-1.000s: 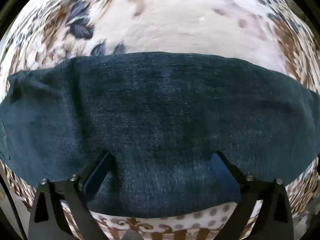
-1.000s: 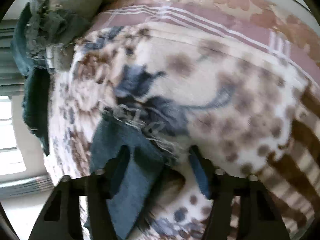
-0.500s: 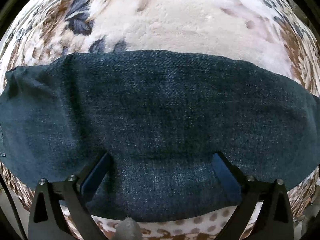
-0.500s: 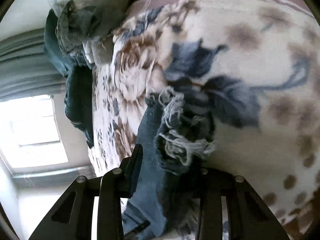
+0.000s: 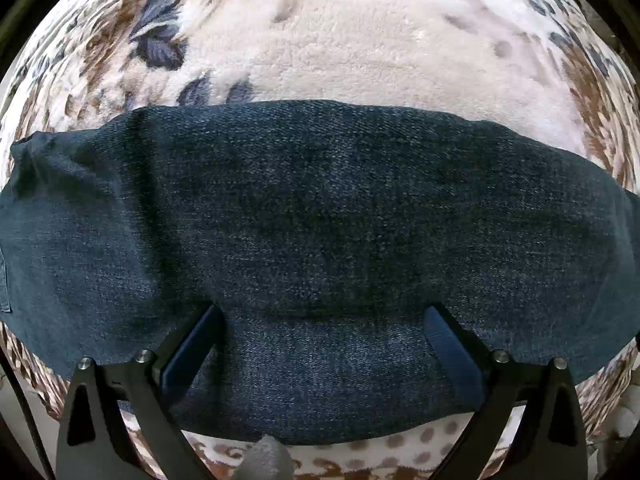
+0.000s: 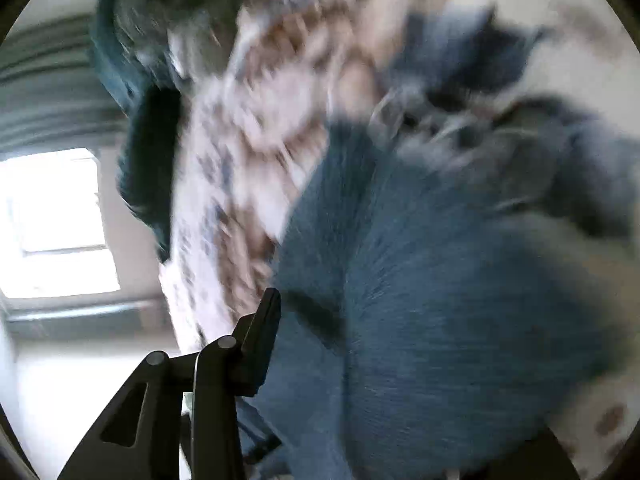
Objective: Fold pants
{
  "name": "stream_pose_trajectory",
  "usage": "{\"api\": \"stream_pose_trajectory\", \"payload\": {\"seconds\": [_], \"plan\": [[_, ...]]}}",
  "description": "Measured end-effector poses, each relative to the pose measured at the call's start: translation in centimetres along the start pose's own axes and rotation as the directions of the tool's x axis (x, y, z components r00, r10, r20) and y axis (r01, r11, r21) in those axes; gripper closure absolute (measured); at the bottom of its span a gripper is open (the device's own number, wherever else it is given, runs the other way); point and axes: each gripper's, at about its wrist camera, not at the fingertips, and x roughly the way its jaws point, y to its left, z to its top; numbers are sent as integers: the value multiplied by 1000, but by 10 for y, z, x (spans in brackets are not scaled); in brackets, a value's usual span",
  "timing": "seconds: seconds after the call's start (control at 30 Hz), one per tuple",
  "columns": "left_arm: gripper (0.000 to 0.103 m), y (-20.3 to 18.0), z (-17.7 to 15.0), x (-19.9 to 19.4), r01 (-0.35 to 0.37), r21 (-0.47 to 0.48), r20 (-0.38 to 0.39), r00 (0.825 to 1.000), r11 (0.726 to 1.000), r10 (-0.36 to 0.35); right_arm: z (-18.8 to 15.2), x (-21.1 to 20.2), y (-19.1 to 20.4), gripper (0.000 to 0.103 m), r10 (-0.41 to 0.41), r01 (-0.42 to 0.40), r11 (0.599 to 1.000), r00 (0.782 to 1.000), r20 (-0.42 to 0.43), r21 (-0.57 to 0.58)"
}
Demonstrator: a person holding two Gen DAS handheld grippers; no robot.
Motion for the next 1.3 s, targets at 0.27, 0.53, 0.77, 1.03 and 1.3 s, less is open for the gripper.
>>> {"api": "stream_pose_trajectory", "payload": {"seconds": [0.27,0.53,0.77,1.03,1.3], "plan": [[0,-1,-6,-13,-46,18,20,999,999,45,5,-1,37,94,-100,101,995,990,97,-12],[0,14,-11,-38,-136,42,72,988,990,133,-31,-16,116,95,-200,225,966,963,181,-127],[0,90,-10,-53,-111,7,64,992,994,110,-108,3,189,95,-221,261,931,959,178,-254],[0,221,-16,-72,-96,-117,51,993,988,102,-222,85,243,95,-267,277,881,960,81,-385],[0,344,-30,-73,-114,-276,33,991,955,128,-345,200,261,95,-362,270,785,930,-59,-557]]}}
